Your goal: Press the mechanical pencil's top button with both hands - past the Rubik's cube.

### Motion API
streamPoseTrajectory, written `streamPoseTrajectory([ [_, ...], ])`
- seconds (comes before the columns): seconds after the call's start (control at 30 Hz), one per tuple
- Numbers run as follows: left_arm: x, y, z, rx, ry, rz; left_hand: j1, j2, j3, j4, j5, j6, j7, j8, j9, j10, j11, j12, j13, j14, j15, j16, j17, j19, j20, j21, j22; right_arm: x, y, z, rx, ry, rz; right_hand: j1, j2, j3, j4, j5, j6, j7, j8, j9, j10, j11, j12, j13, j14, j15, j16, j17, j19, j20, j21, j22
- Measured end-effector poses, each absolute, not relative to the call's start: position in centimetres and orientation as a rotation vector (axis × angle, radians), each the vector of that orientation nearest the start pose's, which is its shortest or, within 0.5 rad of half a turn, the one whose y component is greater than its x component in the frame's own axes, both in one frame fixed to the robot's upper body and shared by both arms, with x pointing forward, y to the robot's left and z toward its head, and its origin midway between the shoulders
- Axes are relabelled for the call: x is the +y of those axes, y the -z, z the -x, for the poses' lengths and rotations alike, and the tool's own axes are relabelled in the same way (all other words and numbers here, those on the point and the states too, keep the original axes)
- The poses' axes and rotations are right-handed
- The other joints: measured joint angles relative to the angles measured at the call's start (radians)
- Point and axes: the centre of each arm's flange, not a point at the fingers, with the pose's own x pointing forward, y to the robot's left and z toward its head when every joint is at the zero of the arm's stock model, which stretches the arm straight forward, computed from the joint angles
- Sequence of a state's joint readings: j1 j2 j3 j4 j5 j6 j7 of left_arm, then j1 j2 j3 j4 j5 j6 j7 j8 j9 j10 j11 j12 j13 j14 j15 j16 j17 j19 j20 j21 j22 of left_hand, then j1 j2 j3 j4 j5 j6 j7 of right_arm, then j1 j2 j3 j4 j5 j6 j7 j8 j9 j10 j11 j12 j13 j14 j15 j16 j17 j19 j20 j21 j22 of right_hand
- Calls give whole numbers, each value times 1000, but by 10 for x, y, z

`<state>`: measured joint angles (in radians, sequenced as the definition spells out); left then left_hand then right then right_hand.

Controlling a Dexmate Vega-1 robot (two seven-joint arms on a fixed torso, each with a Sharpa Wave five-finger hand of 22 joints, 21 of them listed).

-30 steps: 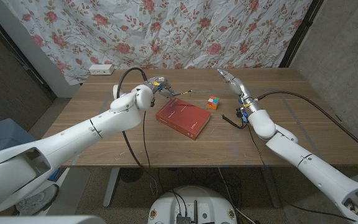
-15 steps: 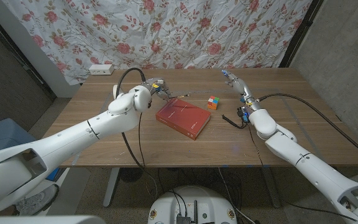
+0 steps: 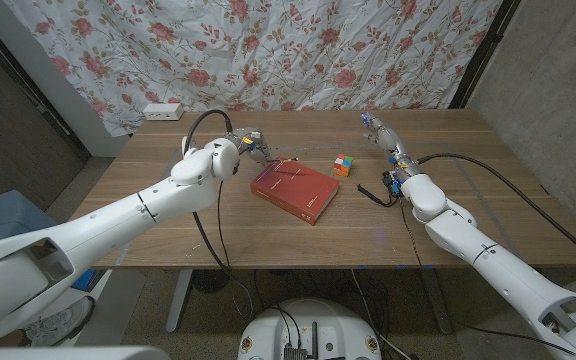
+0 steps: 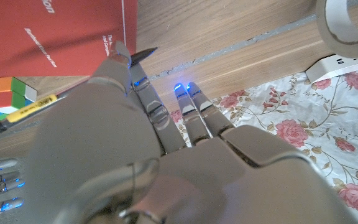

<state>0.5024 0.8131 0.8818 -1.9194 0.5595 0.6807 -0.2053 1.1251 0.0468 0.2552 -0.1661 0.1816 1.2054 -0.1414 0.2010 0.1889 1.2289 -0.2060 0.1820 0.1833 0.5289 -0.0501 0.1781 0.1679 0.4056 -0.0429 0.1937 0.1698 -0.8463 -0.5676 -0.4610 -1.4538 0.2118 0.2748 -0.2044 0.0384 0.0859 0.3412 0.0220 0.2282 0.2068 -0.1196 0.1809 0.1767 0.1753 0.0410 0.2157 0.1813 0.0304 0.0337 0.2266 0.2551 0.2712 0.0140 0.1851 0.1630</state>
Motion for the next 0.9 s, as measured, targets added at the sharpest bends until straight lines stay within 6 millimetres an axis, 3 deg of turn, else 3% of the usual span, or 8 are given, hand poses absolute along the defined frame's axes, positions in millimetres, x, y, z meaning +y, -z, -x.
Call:
streamPoseTrajectory([
  [0.9, 191, -65, -606, -370, -83, -1698, -3, 2, -2, -1, 0, 0, -11, 3, -5, 7, -7, -4, 1, 0, 0, 0, 0, -11, 0, -6, -2, -248, 16, -631, -696, -97, 297, 0, 0, 7, -7, 0, 0, 0, 0, 0, 14, -4, -5, 0, 14, -14, 0, -9, 6, -5, 0, 0],
])
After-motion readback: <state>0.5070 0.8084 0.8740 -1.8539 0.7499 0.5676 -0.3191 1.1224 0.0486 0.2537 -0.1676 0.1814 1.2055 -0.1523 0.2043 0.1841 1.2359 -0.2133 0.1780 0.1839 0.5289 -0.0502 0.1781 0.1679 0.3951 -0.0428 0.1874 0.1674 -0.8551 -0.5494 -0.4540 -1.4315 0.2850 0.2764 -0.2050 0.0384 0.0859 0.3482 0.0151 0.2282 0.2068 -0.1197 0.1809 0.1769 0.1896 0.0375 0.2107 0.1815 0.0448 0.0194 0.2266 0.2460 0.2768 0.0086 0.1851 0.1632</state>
